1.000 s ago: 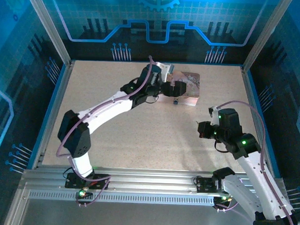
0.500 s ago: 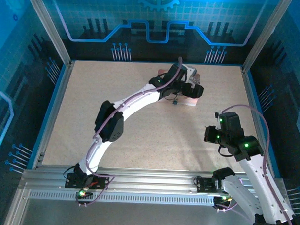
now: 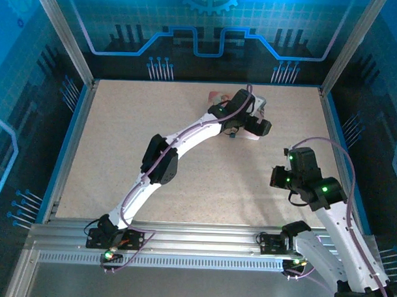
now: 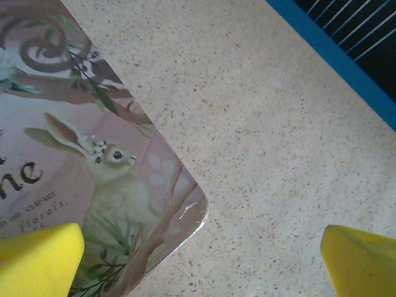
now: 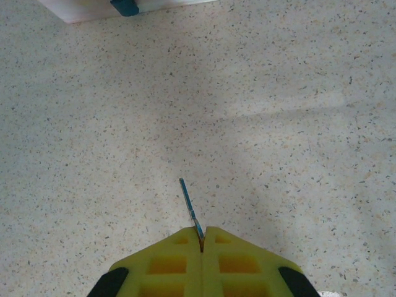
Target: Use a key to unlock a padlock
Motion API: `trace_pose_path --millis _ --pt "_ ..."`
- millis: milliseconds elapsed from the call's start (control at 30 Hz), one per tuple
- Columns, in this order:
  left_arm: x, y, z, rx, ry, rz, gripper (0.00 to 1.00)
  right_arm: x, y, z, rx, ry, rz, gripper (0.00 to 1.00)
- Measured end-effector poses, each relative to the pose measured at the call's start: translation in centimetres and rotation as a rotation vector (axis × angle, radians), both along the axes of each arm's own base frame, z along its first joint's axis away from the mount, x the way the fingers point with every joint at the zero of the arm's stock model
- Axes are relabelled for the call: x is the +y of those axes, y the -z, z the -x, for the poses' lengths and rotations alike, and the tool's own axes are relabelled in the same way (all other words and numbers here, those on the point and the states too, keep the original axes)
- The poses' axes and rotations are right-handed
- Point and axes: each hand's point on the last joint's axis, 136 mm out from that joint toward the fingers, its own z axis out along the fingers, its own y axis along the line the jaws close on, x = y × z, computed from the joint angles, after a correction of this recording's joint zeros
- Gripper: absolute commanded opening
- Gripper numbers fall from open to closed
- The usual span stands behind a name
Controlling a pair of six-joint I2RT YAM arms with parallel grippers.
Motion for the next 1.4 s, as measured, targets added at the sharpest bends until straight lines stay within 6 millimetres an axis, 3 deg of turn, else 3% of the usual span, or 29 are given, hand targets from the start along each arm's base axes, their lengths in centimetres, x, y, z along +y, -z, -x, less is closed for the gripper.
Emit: trace_pose_path --millis 167,633,933,1400 --pt "-0.4 1.9 0.2 -0.017 0.009 -0.062 0.98 0.0 0.1 0.0 0.007 0.000 0.001 0.00" --pt "0.6 2.9 0.9 -0.085 0.046 -0.181 0.89 -0.1 0.1 -0.1 0.006 0.007 0.002 0.00" --pt "3.9 3.0 5.2 -0.064 0.075 -0.236 0.87 -0.3 0.1 -0.1 0.007 0.015 0.000 0.00" --pt "6.5 3.3 11.5 -0.080 0.088 -0.241 0.86 0.3 0.1 0.0 0.014 -0.019 -0.026 0.00"
